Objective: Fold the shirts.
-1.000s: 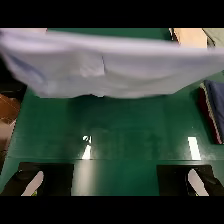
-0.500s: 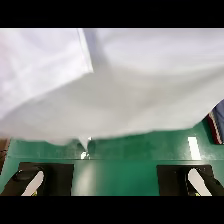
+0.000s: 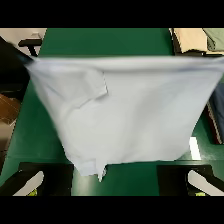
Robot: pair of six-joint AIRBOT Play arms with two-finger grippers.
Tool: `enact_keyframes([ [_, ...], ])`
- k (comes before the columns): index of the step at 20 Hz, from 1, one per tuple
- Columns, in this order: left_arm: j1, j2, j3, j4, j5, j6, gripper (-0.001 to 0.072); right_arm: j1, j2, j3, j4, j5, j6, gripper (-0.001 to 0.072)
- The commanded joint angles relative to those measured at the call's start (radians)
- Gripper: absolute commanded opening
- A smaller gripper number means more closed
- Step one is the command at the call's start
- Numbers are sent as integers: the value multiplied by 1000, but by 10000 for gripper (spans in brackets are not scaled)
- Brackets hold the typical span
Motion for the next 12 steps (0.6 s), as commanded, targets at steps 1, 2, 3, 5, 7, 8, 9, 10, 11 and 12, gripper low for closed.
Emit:
enact_keyframes([
  [1, 1, -192, -164, -17, 119, 34, 33, 102, -209, -100, -101, -61, 3, 17],
  [2, 1, -250, -160, -37, 162, 52, 33, 109, -277, -90, -100, -86, 3, 17],
  [3, 1, -303, -159, -71, 218, 73, 33, 111, -339, -68, -97, -103, 3, 17],
  [5, 1, -385, -155, -135, 341, 124, 33, 110, -459, 20, -95, -123, 3, 17],
  [7, 1, -457, -122, -142, 428, 146, 33, 110, -547, 118, -95, -149, 3, 17],
  [8, 1, -489, -98, -140, 445, 148, 33, 110, -582, 168, -95, -163, 3, 17],
  [9, 1, -512, -79, -140, 445, 161, 32, 110, -609, 211, -95, -172, 3, 17],
  [10, 1, -521, -69, -140, 445, 183, 33, 110, -628, 247, -95, -167, 2, 17],
  [11, 1, -522, -68, -139, 436, 200, 33, 110, -640, 273, -95, -153, 2, 17],
  [12, 3, -522, -63, -132, 402, 220, 33, 110, -642, 284, -98, -135, 2, 17],
])
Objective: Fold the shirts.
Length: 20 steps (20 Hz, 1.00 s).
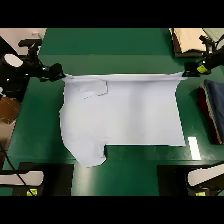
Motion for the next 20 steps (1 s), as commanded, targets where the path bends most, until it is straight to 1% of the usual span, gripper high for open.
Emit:
enact_keyframes([
  [1, 6, -40, 23, 18, -44, 66, 33, 2, -59, 78, -10, 29, -1, 17],
  [3, 10, -40, 19, 107, -178, 47, 33, 2, -54, 58, -11, 82, -1, 17],
  [5, 10, -40, -6, 180, -253, 14, 33, 2, -25, -32, -15, 84, -1, 17],
  [9, 4, -40, -110, 176, -256, 14, 33, 4, 59, -272, -13, -14, 0, 18],
  [12, -12, -40, -140, 177, -248, 11, 34, 4, 111, -384, -7, -61, 0, 20],
  [13, -15, -40, -140, 172, -248, -2, 37, 4, 127, -411, 1, -68, 0, 78],
  [14, -17, -40, -140, 169, -247, -4, 209, 3, 137, -424, 17, -70, 0, 294],
  [15, -19, -40, -140, 164, -249, -4, 471, 0, 145, -425, 32, -66, 0, 418],
  [16, -19, -34, -140, 158, -267, -11, 495, -2, 155, -425, 45, -67, 0, 417],
  [18, -19, 15, -147, 192, -306, -30, 495, -7, 196, -425, 47, -63, 0, 417],
  [20, -19, 135, -227, 259, -311, -76, 495, -16, 261, -426, 47, -26, -1, 416],
])
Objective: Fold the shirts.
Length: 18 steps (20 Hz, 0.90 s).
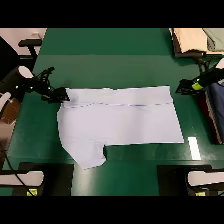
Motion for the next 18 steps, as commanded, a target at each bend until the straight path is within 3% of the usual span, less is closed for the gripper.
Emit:
enact_keyframes([
  [1, -2, 168, -126, 82, -32, -62, 496, -8, 103, -13, 13, 51, 0, 417],
  [6, -2, 550, -557, 86, -130, -153, 495, -7, 245, -13, 16, 10, -1, 415],
  [9, -2, 719, -701, 82, -172, -229, 496, -7, 271, -13, 16, 0, -1, 415],
  [13, -2, 787, -771, 31, -195, -256, 496, -7, 270, -13, 16, 5, 0, 415],
  [18, -2, 787, -846, -46, -131, -256, 496, -7, 270, -13, 16, 5, 0, 415],
])
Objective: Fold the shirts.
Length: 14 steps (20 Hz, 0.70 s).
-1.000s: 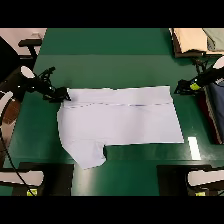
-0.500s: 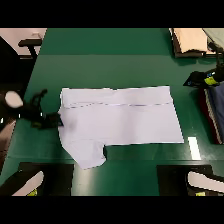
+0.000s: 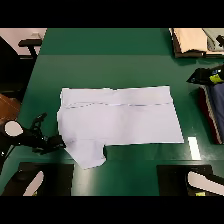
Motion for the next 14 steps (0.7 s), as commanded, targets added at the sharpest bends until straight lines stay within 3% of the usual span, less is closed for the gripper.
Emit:
enact_keyframes([
  [1, 0, 14, -64, -74, 48, -9, 495, 0, 2, 0, 0, -2, 0, 414],
  [9, 0, 14, -158, -238, 205, 22, 491, 0, 2, 0, 1, -2, 0, 413],
  [11, 0, 14, -158, -282, 225, 54, 119, 0, 2, 0, 0, 2, 0, 412],
  [12, 0, 14, -158, -305, 222, 85, 35, 0, 2, 0, 0, 7, 0, 411],
  [14, 0, 14, -143, -325, 186, 105, 33, -10, 2, 0, -3, 40, 0, 412],
])
